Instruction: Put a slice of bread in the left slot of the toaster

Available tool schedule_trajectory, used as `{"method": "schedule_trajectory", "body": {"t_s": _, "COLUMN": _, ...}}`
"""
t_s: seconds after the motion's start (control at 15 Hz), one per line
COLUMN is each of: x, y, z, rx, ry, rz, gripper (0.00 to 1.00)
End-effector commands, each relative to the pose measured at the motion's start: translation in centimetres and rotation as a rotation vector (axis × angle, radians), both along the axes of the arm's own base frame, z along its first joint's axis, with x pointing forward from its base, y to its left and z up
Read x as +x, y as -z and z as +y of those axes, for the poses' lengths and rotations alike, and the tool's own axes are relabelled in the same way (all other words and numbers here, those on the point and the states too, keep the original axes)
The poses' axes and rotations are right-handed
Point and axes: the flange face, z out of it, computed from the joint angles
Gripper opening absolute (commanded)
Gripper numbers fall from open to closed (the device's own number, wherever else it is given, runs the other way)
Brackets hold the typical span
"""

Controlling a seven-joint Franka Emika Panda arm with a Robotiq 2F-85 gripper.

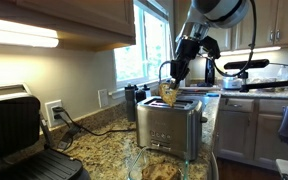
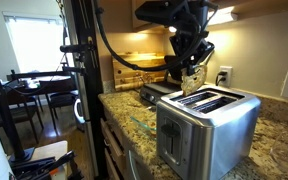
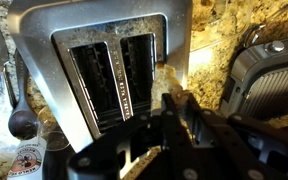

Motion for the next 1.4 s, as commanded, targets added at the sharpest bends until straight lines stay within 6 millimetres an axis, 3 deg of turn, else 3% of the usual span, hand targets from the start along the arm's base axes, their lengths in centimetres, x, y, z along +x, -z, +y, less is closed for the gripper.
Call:
{"method": "schedule_trajectory", "body": {"t_s": 0.0, "x": 0.4, "y": 0.5, "z": -0.7, "rx": -0.021, "ry": 0.018, "rz": -0.008, "gripper": 0.06}}
{"method": "schedule_trajectory", "body": {"t_s": 0.4, "x": 0.9, "y": 1.3, "z": -1.0, "rx": -0.029, "ry": 0.028, "rz": -0.006, "gripper": 0.06}}
{"method": "schedule_trajectory", "body": {"t_s": 0.47, "x": 0.9, "y": 1.4, "z": -0.9, "rx": -0.031, "ry": 0.031, "rz": -0.004, "gripper": 0.17}}
{"method": "schedule_trajectory", "body": {"t_s": 0.53, "x": 0.9, "y": 1.4, "z": -0.9, "rx": -0.035, "ry": 0.029, "rz": -0.008, "gripper": 0.4}}
{"method": "schedule_trajectory", "body": {"t_s": 0.67, "x": 1.0, "y": 1.5, "z": -0.4, "rx": -0.015, "ry": 0.017, "rz": 0.006, "gripper": 0.44}}
{"method": "schedule_trajectory", "body": {"t_s": 0.73, "x": 1.0, "y": 1.5, "z": -0.4, "rx": -0.015, "ry": 0.017, "rz": 0.006, "gripper": 0.24}}
{"method": "schedule_trajectory", "body": {"t_s": 0.93, "x": 1.1, "y": 1.5, "z": -0.4, "rx": -0.015, "ry": 0.016, "rz": 0.007, "gripper": 0.43}}
{"method": "schedule_trajectory", "body": {"t_s": 1.33, "x": 1.1, "y": 1.5, "z": -0.4, "rx": -0.015, "ry": 0.016, "rz": 0.007, "gripper": 0.44}}
